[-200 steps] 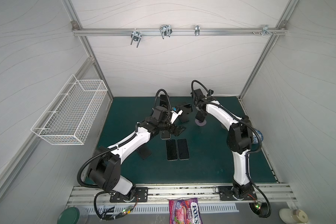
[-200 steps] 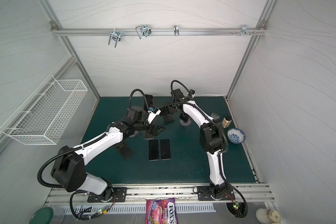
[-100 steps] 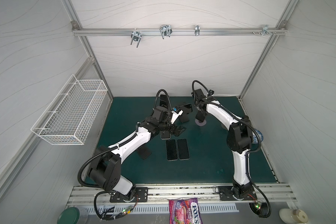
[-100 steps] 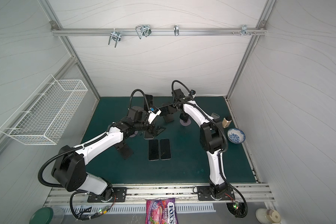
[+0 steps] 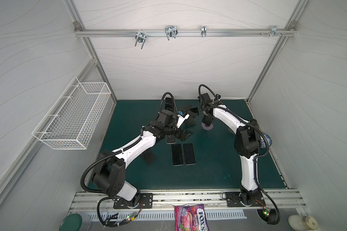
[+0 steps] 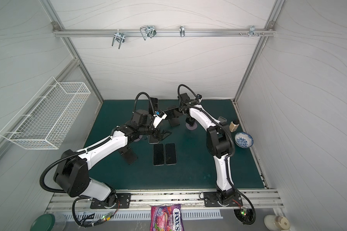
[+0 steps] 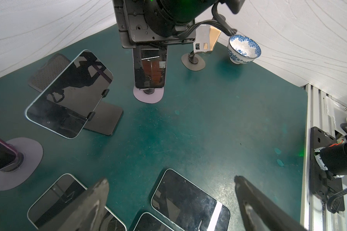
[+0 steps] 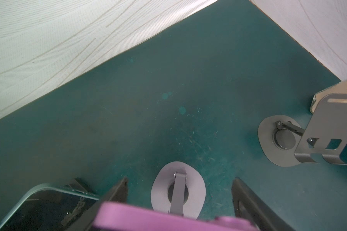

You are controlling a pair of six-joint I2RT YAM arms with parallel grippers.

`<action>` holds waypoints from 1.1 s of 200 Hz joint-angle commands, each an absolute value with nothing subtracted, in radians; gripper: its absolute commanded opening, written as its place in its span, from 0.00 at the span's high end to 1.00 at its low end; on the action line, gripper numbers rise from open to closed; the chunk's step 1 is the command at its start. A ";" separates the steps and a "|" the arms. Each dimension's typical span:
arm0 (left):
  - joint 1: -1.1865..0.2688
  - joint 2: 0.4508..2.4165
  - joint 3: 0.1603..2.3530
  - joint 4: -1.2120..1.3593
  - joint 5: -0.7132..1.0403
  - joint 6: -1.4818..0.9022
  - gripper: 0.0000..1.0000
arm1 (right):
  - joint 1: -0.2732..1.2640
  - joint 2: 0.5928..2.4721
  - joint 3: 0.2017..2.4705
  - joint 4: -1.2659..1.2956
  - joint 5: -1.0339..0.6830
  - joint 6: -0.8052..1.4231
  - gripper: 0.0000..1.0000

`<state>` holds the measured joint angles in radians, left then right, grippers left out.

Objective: Remove the phone from the phone stand
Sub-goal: 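Lift the pink-edged phone up off its stand with the right gripper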

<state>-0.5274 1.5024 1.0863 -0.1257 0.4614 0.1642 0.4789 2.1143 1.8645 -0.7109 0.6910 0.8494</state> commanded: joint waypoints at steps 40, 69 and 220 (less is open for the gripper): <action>-0.537 1.519 1.141 -0.123 0.476 0.173 0.01 | 0.474 2.105 1.852 -0.696 0.703 0.860 0.24; -0.537 1.517 1.139 -0.126 0.475 0.176 0.01 | 0.473 2.097 1.840 -0.683 0.701 0.853 0.27; -0.537 1.517 1.146 -0.138 0.468 0.181 0.01 | 0.472 2.033 1.751 -0.562 0.682 0.795 0.31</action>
